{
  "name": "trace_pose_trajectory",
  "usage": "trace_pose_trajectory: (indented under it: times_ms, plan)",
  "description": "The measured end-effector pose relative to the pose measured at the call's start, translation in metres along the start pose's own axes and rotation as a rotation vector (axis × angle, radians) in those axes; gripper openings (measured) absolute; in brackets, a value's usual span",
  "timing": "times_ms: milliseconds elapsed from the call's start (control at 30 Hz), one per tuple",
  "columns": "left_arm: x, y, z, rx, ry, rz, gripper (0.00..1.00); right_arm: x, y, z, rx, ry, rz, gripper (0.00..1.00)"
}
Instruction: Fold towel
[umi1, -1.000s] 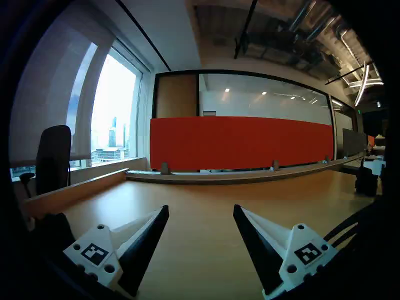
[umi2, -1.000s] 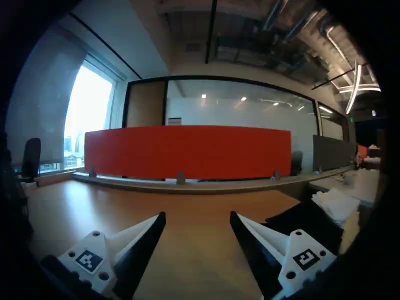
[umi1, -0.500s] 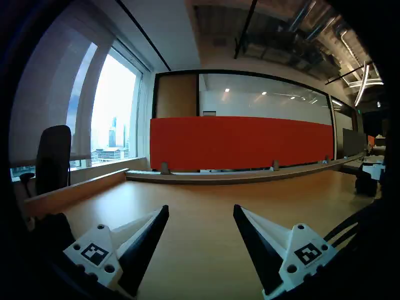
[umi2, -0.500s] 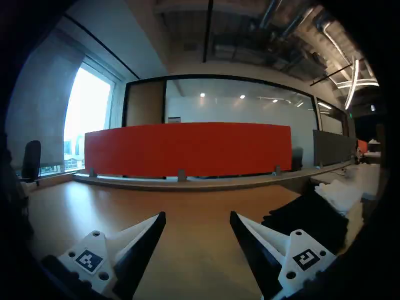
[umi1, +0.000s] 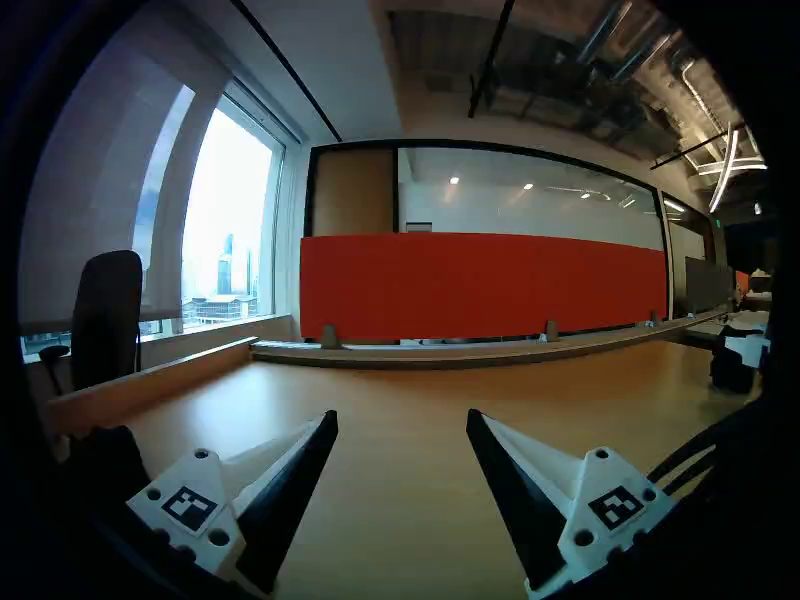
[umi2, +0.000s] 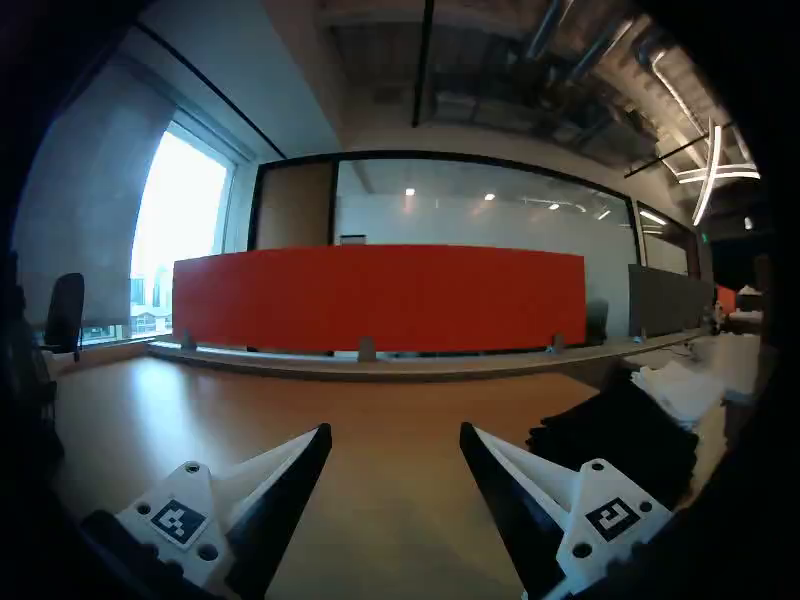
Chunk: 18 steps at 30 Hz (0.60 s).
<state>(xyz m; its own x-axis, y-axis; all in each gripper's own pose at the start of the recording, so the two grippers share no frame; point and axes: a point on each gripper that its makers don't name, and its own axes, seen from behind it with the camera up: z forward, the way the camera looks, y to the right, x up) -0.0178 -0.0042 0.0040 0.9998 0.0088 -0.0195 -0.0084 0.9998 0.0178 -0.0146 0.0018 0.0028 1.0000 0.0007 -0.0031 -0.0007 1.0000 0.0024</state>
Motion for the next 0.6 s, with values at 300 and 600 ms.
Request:
trace_pose_trajectory:
  times_ms: [300, 600]
  plan:
    - [-0.0003, 0.0003, -0.0002, 0.0, 0.0, 0.0, 0.96, 0.0005, -0.0002, -0.0007, 0.006, 0.002, 0.001, 0.99]
    - [-0.0002, 0.0006, -0.0001, 0.0, 0.0, 0.0, 0.96, -0.0002, 0.0001, -0.0009, 0.006, 0.002, 0.001, 1.0]
